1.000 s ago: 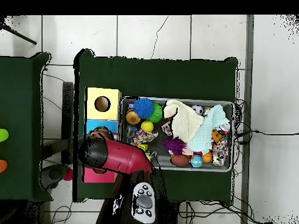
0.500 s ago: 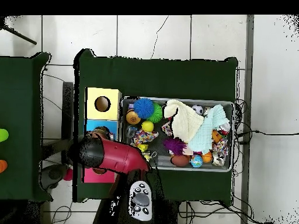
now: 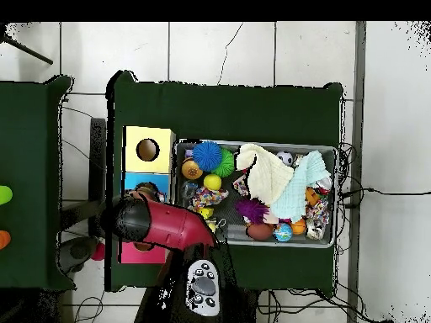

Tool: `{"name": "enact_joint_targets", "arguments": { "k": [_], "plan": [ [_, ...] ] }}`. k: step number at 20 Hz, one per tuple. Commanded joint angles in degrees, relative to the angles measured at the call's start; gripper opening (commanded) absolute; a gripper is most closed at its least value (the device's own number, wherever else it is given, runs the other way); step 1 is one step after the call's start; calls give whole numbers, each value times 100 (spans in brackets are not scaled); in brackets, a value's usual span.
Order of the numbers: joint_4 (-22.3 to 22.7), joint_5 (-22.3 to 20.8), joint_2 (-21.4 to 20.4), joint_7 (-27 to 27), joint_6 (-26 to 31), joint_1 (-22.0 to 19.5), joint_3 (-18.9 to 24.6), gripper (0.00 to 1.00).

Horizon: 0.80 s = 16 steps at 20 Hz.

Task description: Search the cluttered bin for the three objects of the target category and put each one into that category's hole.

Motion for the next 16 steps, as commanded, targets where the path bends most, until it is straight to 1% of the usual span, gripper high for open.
{"name": "enact_joint_targets", "arguments": {
  "k": [1, 4, 6, 7, 13, 16],
  "plan": [
    [-91, -140, -37, 1018, 357, -67, -26, 100],
    [-149, -160, -140, 1050, 521, 8, -162, 100],
    [-306, -194, -252, 1155, 827, 170, -429, 100],
    [-431, -236, -339, 1213, 1099, 274, -592, 100],
    [-845, -375, -724, 1499, 2184, 622, -1126, 100],
    [-929, -363, -816, 1586, 2414, 676, -1218, 100]
  ]
}}
